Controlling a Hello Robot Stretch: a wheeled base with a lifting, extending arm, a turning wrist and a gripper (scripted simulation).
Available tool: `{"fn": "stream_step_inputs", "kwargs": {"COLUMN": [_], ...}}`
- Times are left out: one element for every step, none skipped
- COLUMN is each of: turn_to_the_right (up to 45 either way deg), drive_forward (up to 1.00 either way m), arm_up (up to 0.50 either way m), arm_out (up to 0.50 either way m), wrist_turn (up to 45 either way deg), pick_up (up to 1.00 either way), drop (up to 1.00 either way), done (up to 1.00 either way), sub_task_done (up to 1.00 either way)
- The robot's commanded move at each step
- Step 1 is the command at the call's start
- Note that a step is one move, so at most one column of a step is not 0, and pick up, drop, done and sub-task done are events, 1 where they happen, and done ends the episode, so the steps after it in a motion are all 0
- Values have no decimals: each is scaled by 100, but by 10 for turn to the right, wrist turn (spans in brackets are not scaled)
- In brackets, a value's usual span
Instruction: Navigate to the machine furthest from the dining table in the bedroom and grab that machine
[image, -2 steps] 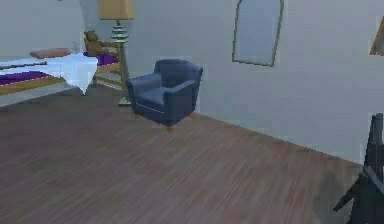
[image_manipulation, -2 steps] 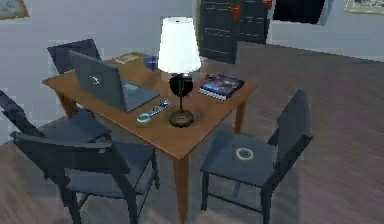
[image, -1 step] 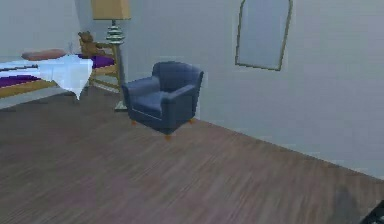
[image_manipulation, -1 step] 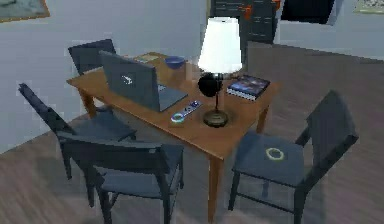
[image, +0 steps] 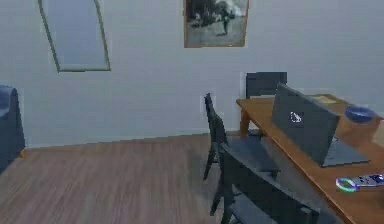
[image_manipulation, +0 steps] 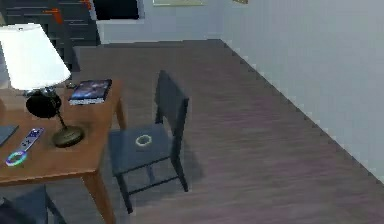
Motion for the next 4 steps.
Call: {"fn": "stream_step_inputs", "kwargs": {"turn_to_the_right": [450, 450, 450, 270], "drive_forward": [0, 0, 0, 0], "arm_up": [0, 0, 0, 0], "arm_out": [0, 0, 0, 0], "wrist_turn": [0, 0, 0, 0], "pick_up": [0, 0, 0, 0], "drop": [0, 0, 0, 0], "done": [0, 0, 0, 0], "sub_task_done": [0, 0, 0, 0]}}
